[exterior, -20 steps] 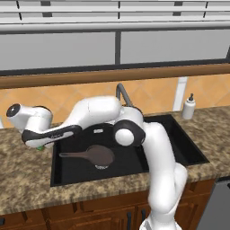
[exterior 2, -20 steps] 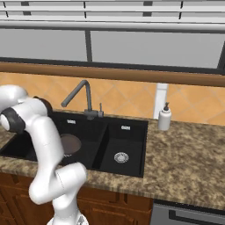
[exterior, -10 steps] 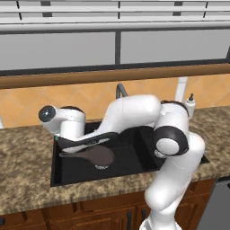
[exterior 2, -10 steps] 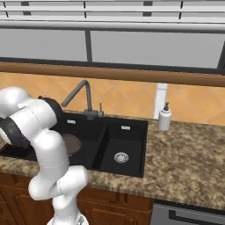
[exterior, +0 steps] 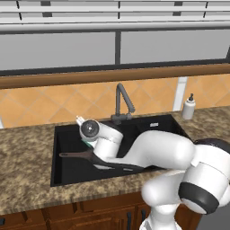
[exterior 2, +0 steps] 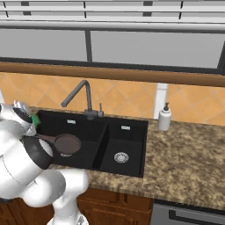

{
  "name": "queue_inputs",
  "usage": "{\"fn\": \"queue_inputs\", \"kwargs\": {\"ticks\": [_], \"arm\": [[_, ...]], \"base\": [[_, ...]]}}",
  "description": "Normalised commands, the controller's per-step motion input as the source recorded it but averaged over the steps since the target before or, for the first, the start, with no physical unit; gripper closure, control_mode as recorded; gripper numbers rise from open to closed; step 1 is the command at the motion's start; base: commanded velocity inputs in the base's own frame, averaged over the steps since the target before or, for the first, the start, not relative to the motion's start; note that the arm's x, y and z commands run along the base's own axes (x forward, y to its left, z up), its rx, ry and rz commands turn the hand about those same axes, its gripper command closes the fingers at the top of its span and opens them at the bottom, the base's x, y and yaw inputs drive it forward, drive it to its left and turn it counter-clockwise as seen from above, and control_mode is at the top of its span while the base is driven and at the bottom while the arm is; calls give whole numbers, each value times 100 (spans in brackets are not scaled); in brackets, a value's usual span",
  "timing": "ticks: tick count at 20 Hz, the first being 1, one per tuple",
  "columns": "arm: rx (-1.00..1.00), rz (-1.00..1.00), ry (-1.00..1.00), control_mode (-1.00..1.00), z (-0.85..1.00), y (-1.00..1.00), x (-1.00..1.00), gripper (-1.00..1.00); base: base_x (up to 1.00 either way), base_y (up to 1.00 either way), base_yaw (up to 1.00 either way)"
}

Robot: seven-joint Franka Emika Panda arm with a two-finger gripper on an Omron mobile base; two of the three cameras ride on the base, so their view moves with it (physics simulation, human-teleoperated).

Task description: Pick the pan and sponge and place them into the sink. Then turn on the water.

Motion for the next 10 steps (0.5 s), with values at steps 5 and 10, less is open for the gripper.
{"fn": "queue_inputs", "kwargs": {"ticks": [5,10], "arm": [[19,-50,18,-100,-11,-16,0,100],[10,-50,15,-100,-39,-15,0,100]], "base": [[0,0,0],[0,0,0]]}}
